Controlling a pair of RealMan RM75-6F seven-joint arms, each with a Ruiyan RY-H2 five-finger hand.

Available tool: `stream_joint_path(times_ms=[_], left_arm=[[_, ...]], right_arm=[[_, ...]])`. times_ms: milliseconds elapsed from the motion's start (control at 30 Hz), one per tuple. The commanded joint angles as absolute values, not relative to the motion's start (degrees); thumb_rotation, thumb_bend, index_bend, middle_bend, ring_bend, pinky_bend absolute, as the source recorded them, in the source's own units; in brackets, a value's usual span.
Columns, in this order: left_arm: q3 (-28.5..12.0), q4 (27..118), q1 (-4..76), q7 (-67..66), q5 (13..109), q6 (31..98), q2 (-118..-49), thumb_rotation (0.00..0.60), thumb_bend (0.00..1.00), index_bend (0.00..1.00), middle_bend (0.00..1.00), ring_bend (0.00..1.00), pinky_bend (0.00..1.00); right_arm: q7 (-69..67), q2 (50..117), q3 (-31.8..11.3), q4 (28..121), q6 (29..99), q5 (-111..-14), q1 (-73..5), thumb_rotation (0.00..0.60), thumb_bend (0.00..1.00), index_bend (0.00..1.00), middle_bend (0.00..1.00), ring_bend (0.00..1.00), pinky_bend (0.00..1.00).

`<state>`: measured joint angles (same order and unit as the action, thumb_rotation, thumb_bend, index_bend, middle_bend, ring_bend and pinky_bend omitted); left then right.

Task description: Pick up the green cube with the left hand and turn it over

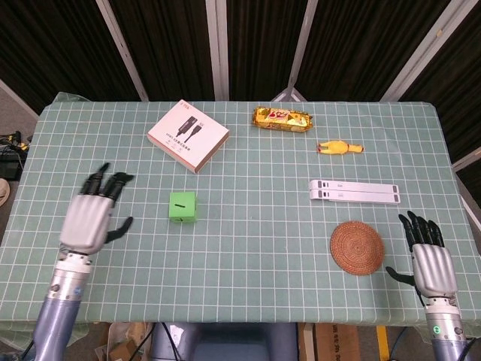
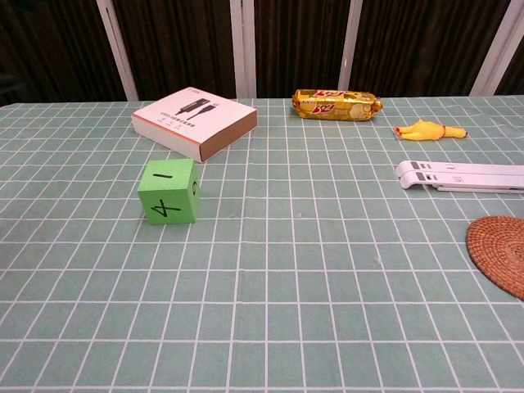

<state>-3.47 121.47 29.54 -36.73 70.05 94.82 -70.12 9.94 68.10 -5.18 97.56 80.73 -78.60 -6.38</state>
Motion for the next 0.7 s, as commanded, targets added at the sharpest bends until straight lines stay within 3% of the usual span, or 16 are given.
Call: stream_joint_path(times_ms=[33, 267, 700], left_arm=[[2.7, 106.6, 16.4, -16.6, 78.7, 105.7, -68.9, 0.600, 0.32, 0.19, 0.16, 0.01, 0.13], [4.1, 96.4, 10.0, -8.6, 80.1, 107.3, -69.9, 0.600, 0.30, 0.18, 0.16, 0.01, 0.16], [3.5, 97.2, 8.8, -7.2, 81.0, 99.3, -67.8, 0.600, 0.30, 0.17, 0.16, 0.01, 0.16]], right_arm=[[9.6, 68.4, -4.9, 96.9, 81.3, -80.1, -6.5, 0.600, 0.07, 0.05, 0.00, 0.00, 0.00], [8.9, 68.8, -4.0, 95.0, 83.1, -84.1, -6.4, 0.600, 0.07, 0.05, 0.00, 0.00, 0.00], [8.5, 68.9, -4.5, 94.5, 85.8, -85.2, -5.5, 0.600, 0.07, 0.05, 0.00, 0.00, 0.00]])
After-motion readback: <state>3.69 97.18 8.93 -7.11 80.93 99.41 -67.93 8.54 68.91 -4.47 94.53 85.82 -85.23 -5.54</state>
